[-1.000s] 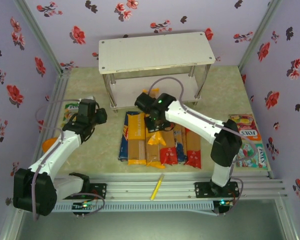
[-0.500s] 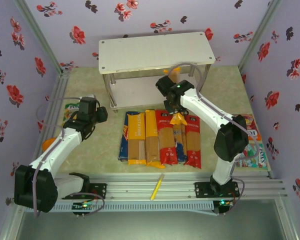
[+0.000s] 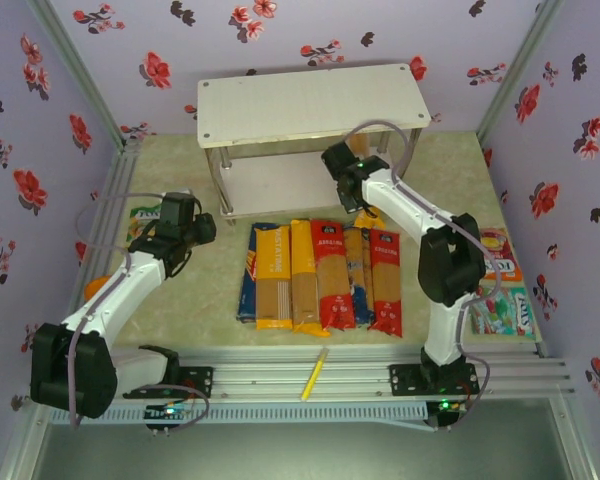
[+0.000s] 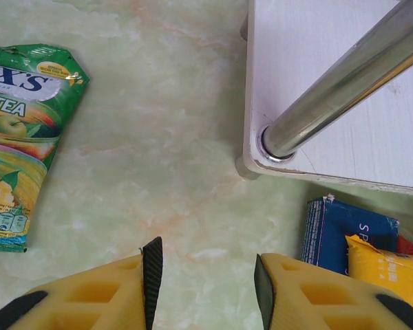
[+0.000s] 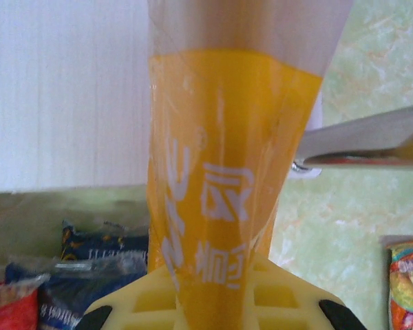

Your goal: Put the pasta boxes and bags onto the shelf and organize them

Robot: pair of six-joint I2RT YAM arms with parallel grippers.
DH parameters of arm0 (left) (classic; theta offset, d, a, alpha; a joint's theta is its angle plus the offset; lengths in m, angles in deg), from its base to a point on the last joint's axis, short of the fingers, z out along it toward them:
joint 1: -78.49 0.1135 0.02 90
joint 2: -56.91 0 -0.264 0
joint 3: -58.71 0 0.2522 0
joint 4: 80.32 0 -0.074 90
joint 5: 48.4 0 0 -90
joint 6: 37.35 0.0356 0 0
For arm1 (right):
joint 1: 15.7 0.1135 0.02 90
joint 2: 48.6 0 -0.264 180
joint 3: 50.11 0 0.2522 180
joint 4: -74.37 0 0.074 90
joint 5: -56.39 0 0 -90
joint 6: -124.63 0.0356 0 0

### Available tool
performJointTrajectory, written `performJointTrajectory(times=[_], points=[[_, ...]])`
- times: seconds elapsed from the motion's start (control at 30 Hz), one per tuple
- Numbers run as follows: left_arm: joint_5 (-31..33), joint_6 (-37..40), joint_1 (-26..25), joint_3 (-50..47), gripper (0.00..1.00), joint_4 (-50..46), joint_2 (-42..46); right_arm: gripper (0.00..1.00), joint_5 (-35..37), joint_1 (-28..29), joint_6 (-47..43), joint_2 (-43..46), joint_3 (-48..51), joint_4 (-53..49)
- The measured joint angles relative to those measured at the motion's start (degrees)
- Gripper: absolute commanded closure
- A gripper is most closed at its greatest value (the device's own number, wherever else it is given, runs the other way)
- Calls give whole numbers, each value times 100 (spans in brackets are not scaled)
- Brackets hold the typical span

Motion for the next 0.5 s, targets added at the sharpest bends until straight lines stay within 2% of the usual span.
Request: performJointTrajectory(times=[0.37,0.5], points=[[-2,0,0,0,58,-96,0,100,160,-319,-74,-584,-442,356],[0,0,0,2,58,-98,-4,97,195,-404,-186,-855,-603,420]])
